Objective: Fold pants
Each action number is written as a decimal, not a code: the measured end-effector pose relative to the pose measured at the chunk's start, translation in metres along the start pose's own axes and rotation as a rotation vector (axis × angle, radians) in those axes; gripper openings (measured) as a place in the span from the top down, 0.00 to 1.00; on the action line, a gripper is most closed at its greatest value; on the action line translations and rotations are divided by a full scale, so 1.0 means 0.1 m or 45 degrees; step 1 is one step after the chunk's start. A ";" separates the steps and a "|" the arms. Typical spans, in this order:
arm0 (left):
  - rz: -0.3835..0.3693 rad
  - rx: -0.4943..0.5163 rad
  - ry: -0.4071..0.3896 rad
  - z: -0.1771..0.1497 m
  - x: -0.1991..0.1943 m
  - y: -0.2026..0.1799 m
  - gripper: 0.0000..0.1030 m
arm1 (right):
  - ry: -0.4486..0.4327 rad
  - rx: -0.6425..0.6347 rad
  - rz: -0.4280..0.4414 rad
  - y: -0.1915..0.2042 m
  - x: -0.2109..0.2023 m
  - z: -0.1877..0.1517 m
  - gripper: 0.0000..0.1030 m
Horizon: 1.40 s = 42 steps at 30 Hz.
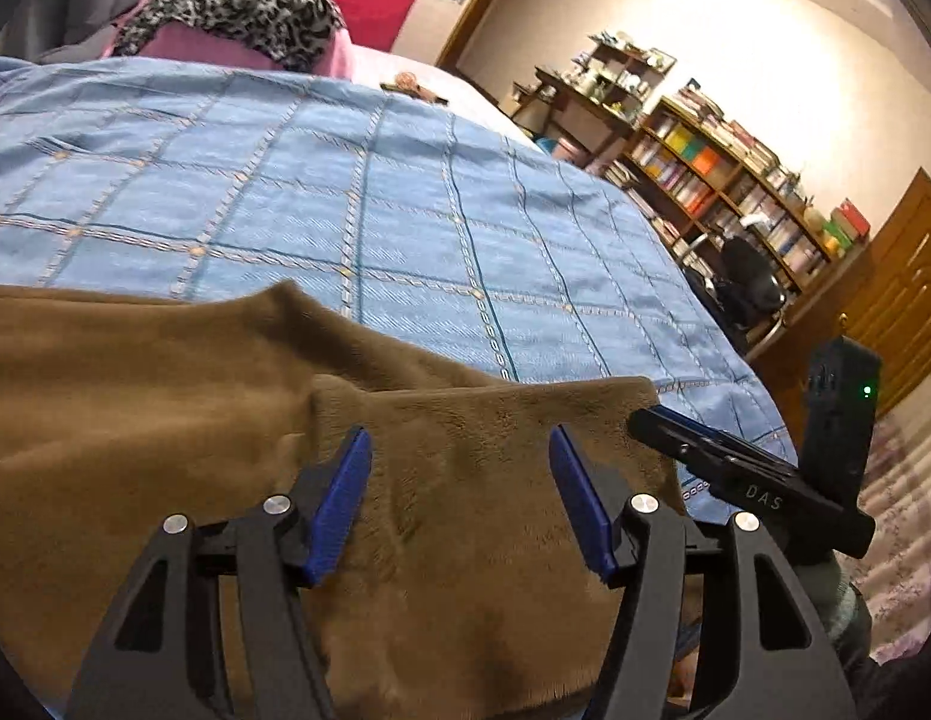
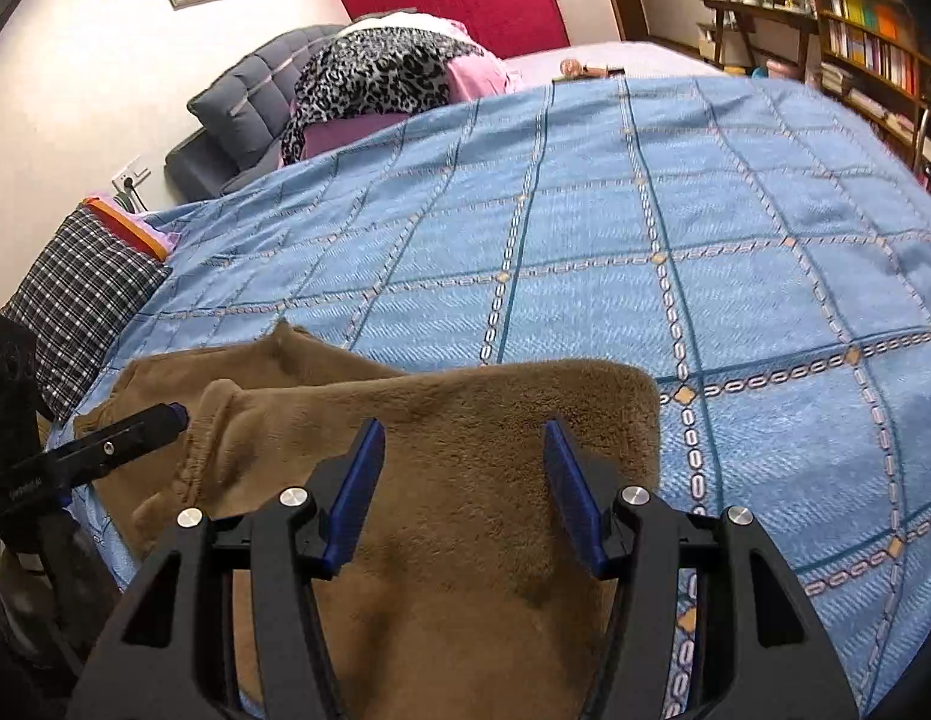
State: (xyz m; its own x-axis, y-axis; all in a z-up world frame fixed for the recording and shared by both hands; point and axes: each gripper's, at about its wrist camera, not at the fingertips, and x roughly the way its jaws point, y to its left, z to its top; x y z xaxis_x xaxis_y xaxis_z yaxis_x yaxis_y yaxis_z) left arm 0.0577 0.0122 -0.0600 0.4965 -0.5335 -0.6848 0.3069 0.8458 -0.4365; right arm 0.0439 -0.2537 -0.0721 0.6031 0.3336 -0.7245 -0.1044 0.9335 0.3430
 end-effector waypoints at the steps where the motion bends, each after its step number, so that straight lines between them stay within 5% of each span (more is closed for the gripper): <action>1: 0.007 -0.008 0.020 -0.01 0.08 0.01 0.40 | 0.019 0.008 -0.012 -0.03 0.05 -0.02 0.45; 12: 0.055 0.047 0.027 -0.15 0.42 0.16 0.41 | 0.015 -0.129 -0.137 0.00 0.35 -0.28 0.44; 19: 0.006 -0.013 0.001 -0.16 0.23 0.18 0.40 | 0.016 -0.143 -0.148 0.03 0.35 -0.31 0.44; 21: 0.012 -0.040 -0.028 -0.14 0.09 0.20 0.33 | 0.020 -0.144 -0.156 0.05 0.33 -0.30 0.44; 33: 0.265 -0.285 -0.281 -0.22 -1.03 0.99 0.27 | -0.079 -0.133 -0.225 0.29 0.04 -0.15 0.44; 42: 0.586 -0.560 -0.406 -0.53 -1.75 1.79 0.27 | -0.093 -0.193 -0.177 0.59 0.02 -0.11 0.44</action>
State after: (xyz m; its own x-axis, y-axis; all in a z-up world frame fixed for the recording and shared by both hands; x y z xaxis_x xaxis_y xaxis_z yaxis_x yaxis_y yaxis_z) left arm -0.0171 0.2569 -0.0492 0.7308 -0.0381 -0.6815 -0.3138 0.8679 -0.3851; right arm 0.0308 -0.1967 -0.0598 0.6752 0.1952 -0.7114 -0.1310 0.9807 0.1448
